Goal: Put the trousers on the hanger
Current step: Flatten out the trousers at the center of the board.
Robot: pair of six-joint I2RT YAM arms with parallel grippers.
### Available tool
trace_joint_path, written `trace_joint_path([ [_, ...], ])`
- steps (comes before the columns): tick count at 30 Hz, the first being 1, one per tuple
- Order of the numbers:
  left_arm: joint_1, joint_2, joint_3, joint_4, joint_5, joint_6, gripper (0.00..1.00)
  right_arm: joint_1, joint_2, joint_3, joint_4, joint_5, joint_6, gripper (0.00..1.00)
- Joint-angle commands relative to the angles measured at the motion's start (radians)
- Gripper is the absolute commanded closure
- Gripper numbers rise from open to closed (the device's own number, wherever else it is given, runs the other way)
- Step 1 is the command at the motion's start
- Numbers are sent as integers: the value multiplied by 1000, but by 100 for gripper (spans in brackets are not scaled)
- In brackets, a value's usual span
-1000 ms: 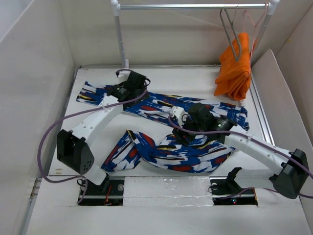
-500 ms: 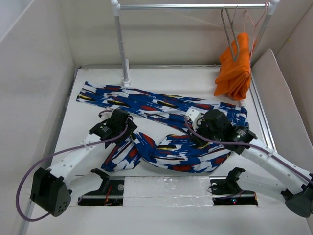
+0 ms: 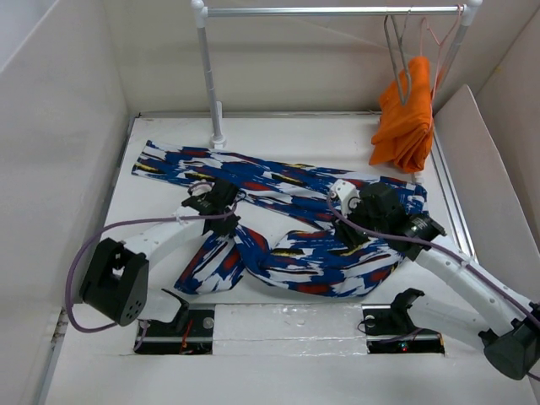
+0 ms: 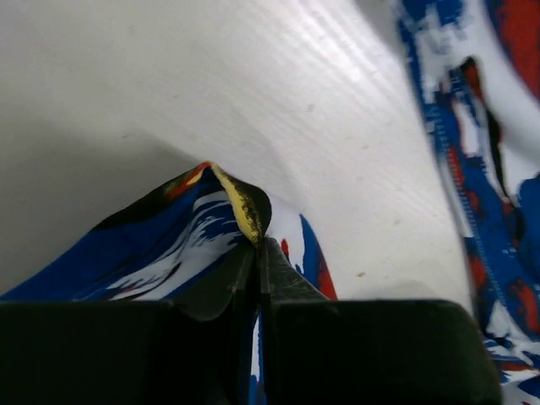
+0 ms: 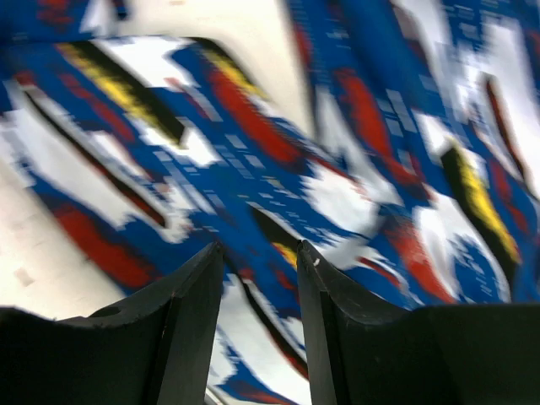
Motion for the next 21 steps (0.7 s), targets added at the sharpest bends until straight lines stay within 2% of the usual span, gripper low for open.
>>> trace_joint_path([
  [1, -2, 21, 151, -28, -35, 46, 100, -82, -17, -9, 31, 3, -39, 54],
  [2, -12, 1, 290, -52, -58, 81, 100, -132, 27, -12, 37, -31, -45, 53],
  [3, -13, 1, 291, -53, -58, 82, 100, -133, 27, -12, 37, -31, -45, 53],
  [5, -26, -13, 439, -106, -86, 105, 100, -166, 67, -24, 37, -43, -39, 55],
  [8, -36, -11, 582, -221, -116, 138, 100, -189, 118, -87, 114, -80, 1, 56],
  [11, -36, -48, 607, -290, -136, 149, 100, -229, 151, -148, 197, -103, 38, 56],
  [13, -36, -80, 589, -323, -139, 143, 100, -264, 173, -168, 240, -131, 45, 56],
  [16, -36, -181, 470, -370, -185, 116, 100, -293, 185, -193, 266, -137, 57, 55],
  [19, -36, -246, 287, -439, -219, 73, 100, -323, 182, -221, 287, -155, 56, 55],
  [21, -36, -328, 149, -415, -157, 48, 100, -334, 174, -225, 283, -158, 50, 55],
])
